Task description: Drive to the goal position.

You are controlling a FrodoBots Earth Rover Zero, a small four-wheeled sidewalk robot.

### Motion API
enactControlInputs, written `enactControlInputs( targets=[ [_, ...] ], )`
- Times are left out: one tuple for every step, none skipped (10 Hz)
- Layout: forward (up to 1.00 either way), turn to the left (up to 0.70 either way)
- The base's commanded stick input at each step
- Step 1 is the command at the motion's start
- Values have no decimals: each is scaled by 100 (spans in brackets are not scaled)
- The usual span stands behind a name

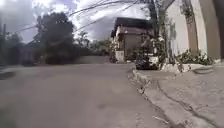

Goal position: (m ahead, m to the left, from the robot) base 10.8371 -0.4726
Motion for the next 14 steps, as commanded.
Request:
enactControlInputs(
  targets=[
    [100, 0],
    [100, 0],
    [100, 0],
    [100, 0],
    [100, 0],
    [100, 0],
    [100, 0],
    [100, 0],
    [100, 0],
    [100, 0],
    [100, 0],
    [100, 0],
    [100, 0],
    [100, 0]
  ],
)
